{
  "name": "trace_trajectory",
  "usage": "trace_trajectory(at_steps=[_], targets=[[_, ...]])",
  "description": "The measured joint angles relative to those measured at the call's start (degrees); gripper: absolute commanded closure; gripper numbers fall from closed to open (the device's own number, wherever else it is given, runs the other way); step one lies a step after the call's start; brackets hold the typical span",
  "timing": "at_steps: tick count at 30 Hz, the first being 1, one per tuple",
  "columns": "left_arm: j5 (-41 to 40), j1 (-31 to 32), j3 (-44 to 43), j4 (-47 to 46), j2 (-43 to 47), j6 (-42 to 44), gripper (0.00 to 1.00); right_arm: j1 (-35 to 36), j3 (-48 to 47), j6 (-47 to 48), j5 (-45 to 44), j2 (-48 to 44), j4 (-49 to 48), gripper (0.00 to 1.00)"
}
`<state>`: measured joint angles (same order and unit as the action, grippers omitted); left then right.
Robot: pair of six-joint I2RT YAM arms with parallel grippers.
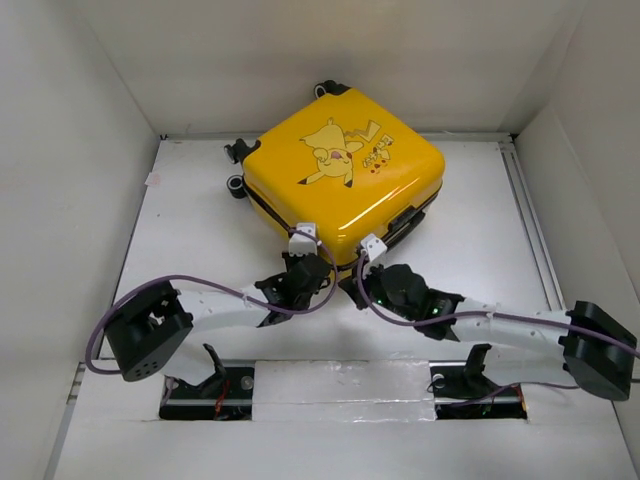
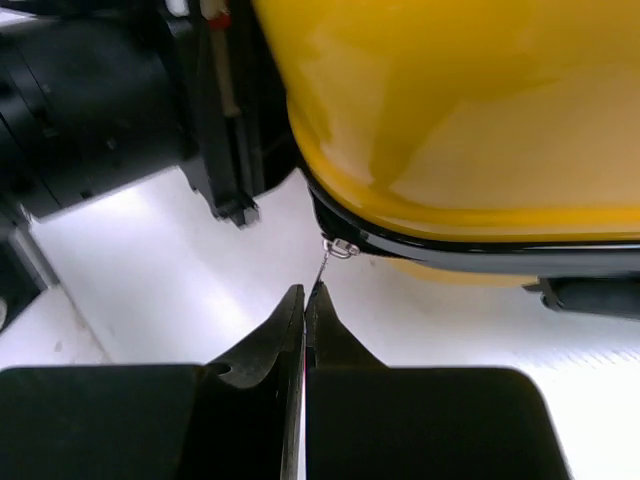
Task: Pack the luggage
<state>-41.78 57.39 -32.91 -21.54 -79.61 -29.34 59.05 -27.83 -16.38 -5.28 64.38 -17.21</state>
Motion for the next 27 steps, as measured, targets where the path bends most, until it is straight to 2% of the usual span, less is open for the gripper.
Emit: trace_trajectory(at_steps=[5,8,10,11,15,16,19,22,24,27], targets=[[0.68,-0.7,-1.42,0.52,-0.9,0.92,1.0,4.5,-2.38,-1.88,-8.87,4.13,-1.46,1.0],[1.6,-1.27,-1.42,0.44,-0.9,0.87,1.0,5.73,-2.34,-2.91,-12.33,7.13,-5.84,1.0],[1.7,-1.38,-1.42,0.48,-0.85,0.9,0.91,6.64,-2.38,-3.13,-14.78,10.58,-10.32,1.0],[1.7,-1.49,-1.42,0.9,-0.74,0.94,0.72,7.04,-2.51,-3.21,-16.02,12.44,-12.26,1.0],[1.46,-3.85,0.15,4.79,3.26,-0.04,0.2,7.69,-1.97,-4.46,-18.53,14.43,-17.0,1.0],[2.51,-5.11,1.25,5.22,5.75,-1.01,0.16,7.8,-1.18,-4.87,-18.51,13.77,-17.79,1.0],[9.44,-14.29,4.55,3.82,15.17,-5.6,0.05,7.91,1.11,-6.23,-17.94,11.39,-19.47,1.0],[19.67,-31.26,3.72,-2.73,20.15,-12.68,0.02,7.91,2.19,-7.06,-17.16,9.97,-19.71,1.0],[26.45,-42.62,1.31,-7.08,18.32,-18.05,0.01,8.09,2.56,-7.45,-16.37,9.42,-19.58,1.0],[35.3,-53.18,-2.62,-13.97,10.36,-25.79,0.01,8.44,2.56,-7.5,-15.08,9.16,-19.26,1.0]])
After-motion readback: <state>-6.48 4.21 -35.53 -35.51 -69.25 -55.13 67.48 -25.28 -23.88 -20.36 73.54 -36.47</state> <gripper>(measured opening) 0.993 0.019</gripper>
